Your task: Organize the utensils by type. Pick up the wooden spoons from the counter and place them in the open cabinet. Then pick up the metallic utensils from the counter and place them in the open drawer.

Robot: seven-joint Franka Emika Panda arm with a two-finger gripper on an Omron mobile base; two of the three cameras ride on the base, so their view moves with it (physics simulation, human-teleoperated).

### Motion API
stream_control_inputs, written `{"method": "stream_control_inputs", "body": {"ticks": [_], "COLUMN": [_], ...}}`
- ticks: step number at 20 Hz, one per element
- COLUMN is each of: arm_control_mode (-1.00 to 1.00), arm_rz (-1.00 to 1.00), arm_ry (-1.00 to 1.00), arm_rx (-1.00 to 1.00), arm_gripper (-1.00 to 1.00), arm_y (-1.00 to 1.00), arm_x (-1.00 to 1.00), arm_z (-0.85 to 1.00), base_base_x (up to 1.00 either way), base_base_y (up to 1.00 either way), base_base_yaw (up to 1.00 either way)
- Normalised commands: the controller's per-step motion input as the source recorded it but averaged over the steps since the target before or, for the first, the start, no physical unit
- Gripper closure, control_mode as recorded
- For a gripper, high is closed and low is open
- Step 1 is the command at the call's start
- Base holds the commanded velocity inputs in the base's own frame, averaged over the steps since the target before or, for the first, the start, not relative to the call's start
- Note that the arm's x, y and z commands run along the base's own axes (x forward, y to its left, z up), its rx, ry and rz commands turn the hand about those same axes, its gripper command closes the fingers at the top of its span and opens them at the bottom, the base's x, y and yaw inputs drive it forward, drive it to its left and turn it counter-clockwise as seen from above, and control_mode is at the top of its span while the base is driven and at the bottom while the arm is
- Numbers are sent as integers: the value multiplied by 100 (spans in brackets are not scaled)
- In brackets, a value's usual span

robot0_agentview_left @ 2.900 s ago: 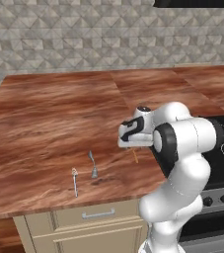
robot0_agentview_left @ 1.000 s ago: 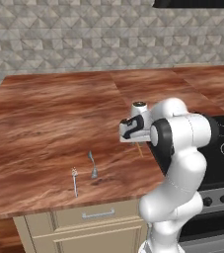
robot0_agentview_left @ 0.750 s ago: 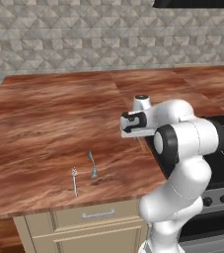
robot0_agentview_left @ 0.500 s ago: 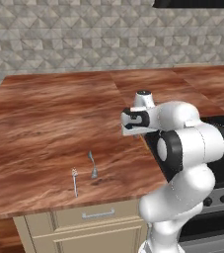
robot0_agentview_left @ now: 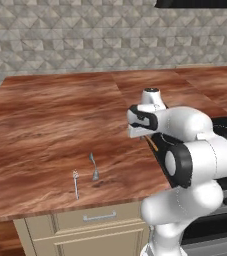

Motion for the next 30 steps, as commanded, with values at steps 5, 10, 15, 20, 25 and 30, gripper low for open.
{"method": "stream_control_inputs", "body": {"ticks": [5, 10, 15, 20, 25, 30], "arm_control_mode": [-100, -100, 100, 100, 100, 100], "arm_rz": [0, 0, 0, 0, 0, 0], "arm_ry": [9, 3, 0, 0, 0, 0], "arm_rx": [0, 0, 0, 0, 0, 0], "arm_gripper": [100, 100, 100, 100, 100, 100], "arm_y": [-6, 0, 0, 0, 0, 0], "arm_x": [-34, -19, 0, 0, 0, 0], "arm_z": [15, 13, 0, 0, 0, 0], "base_base_x": [0, 0, -20, -91, -91, -40], "base_base_y": [0, 0, -4, -23, -45, -63], "base_base_yaw": [0, 0, 0, 0, -7, -25]}}
